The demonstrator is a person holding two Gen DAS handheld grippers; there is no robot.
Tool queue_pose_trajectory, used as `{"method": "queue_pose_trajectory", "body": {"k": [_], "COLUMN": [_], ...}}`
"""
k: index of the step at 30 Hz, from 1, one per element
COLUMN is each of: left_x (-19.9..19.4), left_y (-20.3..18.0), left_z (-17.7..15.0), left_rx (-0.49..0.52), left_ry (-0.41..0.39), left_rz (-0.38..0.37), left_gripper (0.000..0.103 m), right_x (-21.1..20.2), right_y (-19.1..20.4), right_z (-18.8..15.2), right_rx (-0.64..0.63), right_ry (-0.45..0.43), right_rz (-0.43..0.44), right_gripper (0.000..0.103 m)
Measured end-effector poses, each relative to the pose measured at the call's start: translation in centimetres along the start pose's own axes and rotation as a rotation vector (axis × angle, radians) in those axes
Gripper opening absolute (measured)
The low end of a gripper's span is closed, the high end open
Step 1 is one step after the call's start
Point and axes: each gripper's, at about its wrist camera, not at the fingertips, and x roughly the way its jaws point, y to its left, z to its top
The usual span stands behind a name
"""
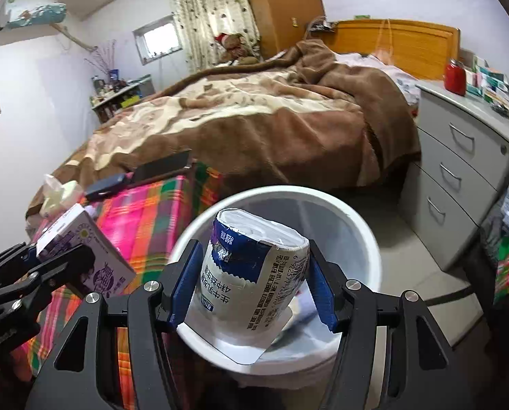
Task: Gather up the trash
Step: 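Carry the yogurt cup and milk box over the bin and open both tools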
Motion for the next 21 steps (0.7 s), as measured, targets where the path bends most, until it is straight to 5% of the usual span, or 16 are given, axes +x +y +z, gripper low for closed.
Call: {"method": "queue_pose_trajectory", "body": {"k": [13,16,21], "left_x": [5.4,5.5,5.2], "left_y": [-2.1,-1.9,-1.9], "left_z": [-0.4,-0.5,-0.3], "left_rx": [0.017,0.006,0.004], "left_ry": [0.082,0.076,0.066], "left_rz": [-0.04,-0.05,-0.046], "left_gripper": [0.039,0.061,0.063], "right_x": [2.7,2.9,2.4], "right_y": [-2.9,-2.8,-3.6], "right_z": [-0.6,-0.6,-0.4], "right_rx": [0.011,0.005,0.042], "right_ry": [0.092,0.092,0.082], "right_rz": [-0.029,-0.038,-0.034], "right_gripper": [0.061,0.061,0.062]}}
